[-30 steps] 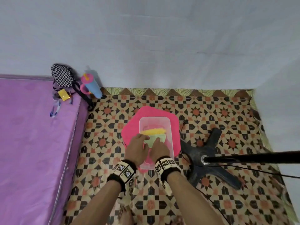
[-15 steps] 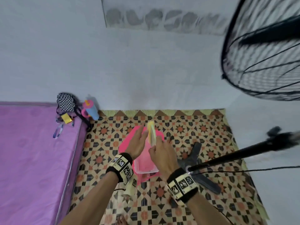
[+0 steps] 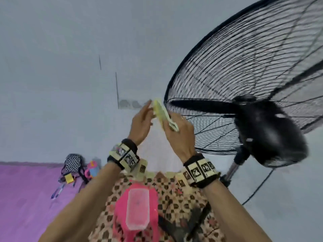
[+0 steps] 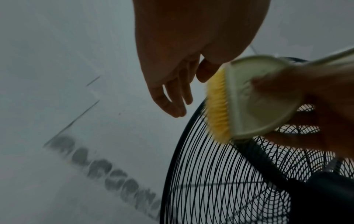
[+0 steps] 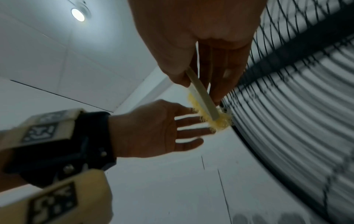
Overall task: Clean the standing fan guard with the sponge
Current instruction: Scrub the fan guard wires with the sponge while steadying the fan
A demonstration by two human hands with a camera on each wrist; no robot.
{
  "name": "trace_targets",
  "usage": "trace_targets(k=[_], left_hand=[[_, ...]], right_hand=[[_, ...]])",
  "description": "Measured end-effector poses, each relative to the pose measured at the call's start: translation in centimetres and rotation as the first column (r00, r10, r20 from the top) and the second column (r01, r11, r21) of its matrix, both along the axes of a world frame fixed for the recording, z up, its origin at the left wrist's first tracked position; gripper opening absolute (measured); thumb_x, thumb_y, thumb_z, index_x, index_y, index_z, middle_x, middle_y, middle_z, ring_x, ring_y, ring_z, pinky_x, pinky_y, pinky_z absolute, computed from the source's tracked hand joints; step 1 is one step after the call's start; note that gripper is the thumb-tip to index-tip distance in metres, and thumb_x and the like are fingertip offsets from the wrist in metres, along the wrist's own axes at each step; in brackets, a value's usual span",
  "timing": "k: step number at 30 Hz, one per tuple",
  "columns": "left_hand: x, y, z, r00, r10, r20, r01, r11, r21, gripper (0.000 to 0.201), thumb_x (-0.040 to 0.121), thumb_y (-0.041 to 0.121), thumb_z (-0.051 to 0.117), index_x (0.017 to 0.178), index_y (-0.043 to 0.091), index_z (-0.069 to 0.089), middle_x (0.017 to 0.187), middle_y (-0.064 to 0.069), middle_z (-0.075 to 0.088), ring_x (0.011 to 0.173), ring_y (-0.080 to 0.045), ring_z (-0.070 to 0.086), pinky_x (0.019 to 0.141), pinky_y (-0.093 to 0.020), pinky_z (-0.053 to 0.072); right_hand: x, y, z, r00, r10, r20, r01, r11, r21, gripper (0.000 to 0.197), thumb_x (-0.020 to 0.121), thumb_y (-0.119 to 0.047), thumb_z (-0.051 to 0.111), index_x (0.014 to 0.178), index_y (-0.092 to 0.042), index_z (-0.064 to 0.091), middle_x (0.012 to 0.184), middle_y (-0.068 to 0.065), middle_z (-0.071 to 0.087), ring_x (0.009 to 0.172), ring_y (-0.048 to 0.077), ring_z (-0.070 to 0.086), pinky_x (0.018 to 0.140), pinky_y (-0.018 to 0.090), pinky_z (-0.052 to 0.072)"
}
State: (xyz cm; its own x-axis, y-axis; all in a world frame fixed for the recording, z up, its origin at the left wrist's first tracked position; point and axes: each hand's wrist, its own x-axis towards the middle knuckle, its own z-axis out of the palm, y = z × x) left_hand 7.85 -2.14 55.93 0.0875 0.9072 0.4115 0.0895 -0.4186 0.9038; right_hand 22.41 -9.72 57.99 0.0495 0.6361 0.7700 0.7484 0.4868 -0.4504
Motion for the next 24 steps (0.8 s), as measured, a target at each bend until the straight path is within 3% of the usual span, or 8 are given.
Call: trace_targets(k=[2,5,9,14,17,19,22,24], left_hand=[[1.6,-0.4,4.4,0.993,0.059,-0.099,-0.048,0.993,0.107,0.049,0.113,0.025,0.043,0.161,0.017,0.036,0.155,-0.004,0.053,0.140,-0.021,0.052,0.118,-0.042,0.041],[5.3,-1.0,11.7,0.967,0.124,-0.225,-0.060,0.961,0.271,0.055,0.111,0.030,0.047,0.162,0.014,0.035,0.163,-0.006,0.041,0.146,-0.023,0.044,0.121,-0.034,0.033],[10.0,-2.2,20.6,0.924,0.146,-0.354,-0.031,0.949,0.313,0.063,0.106,0.040,0.058,0.160,0.015,0.038,0.158,-0.008,0.049,0.142,-0.023,0.048,0.117,-0.031,0.035],[13.3,-3.2,26.2,0.903,0.106,-0.417,0.077,0.913,0.400,0.066,0.098,0.050,0.067,0.152,0.018,0.046,0.144,-0.003,0.059,0.121,-0.014,0.054,0.104,-0.032,0.041],[15.5,-3.3,28.3,0.855,0.098,-0.509,0.157,0.887,0.435,0.084,0.087,0.057,0.077,0.153,0.019,0.043,0.145,-0.003,0.058,0.125,-0.017,0.055,0.109,-0.036,0.044],[16.2,-2.8,28.6,0.832,0.142,-0.537,0.144,0.879,0.455,0.096,0.076,0.060,0.084,0.152,0.020,0.043,0.141,-0.004,0.061,0.124,-0.020,0.058,0.110,-0.039,0.046],[16.5,-2.2,27.8,0.842,0.231,-0.487,0.059,0.858,0.509,0.104,0.066,0.071,0.083,0.149,0.021,0.047,0.132,-0.003,0.067,0.117,-0.021,0.064,0.104,-0.036,0.050],[16.5,-2.3,27.1,0.850,0.285,-0.443,0.015,0.827,0.562,0.106,0.062,0.078,0.077,0.147,0.021,0.050,0.129,-0.003,0.070,0.113,-0.019,0.066,0.100,-0.034,0.049]], right_hand=[[1.9,-2.1,4.6,1.000,0.005,-0.018,-0.002,0.988,0.155,0.015,0.100,-0.018,0.061,0.108,-0.009,0.071,0.090,0.004,0.068,0.073,0.015,0.056,0.062,0.028,0.040],[5.9,-4.6,10.7,0.999,0.004,-0.054,0.011,0.958,0.286,0.015,0.098,-0.014,0.063,0.111,-0.007,0.068,0.092,-0.001,0.065,0.068,0.007,0.050,0.057,0.012,0.033],[12.2,-6.2,17.2,0.998,-0.001,-0.065,0.018,0.963,0.269,0.017,0.096,-0.018,0.065,0.110,-0.010,0.062,0.094,0.005,0.070,0.068,0.015,0.063,0.052,0.024,0.050],[18.1,-6.6,22.5,0.984,-0.053,-0.173,0.112,0.928,0.355,0.022,0.096,-0.013,0.070,0.111,-0.002,0.058,0.107,0.021,0.074,0.076,0.018,0.071,0.046,0.016,0.055],[21.1,-7.1,25.1,0.948,-0.182,-0.262,0.286,0.850,0.443,0.018,0.097,-0.020,0.068,0.105,-0.004,0.065,0.087,0.004,0.074,0.068,0.012,0.069,0.051,0.016,0.055],[22.7,-6.8,27.0,0.903,-0.307,-0.301,0.420,0.779,0.466,0.024,0.099,-0.024,0.065,0.107,-0.002,0.070,0.081,0.001,0.072,0.067,0.015,0.067,0.054,0.012,0.045],[24.5,-5.9,29.3,0.846,-0.456,-0.277,0.532,0.686,0.496,0.034,0.106,-0.026,0.053,0.125,0.001,0.063,0.098,0.014,0.077,0.083,0.030,0.072,0.069,0.031,0.051],[25.0,-5.2,30.1,0.824,-0.536,-0.180,0.550,0.686,0.475,0.033,0.110,-0.025,0.044,0.129,-0.001,0.057,0.102,0.017,0.075,0.090,0.036,0.072,0.074,0.040,0.054]])
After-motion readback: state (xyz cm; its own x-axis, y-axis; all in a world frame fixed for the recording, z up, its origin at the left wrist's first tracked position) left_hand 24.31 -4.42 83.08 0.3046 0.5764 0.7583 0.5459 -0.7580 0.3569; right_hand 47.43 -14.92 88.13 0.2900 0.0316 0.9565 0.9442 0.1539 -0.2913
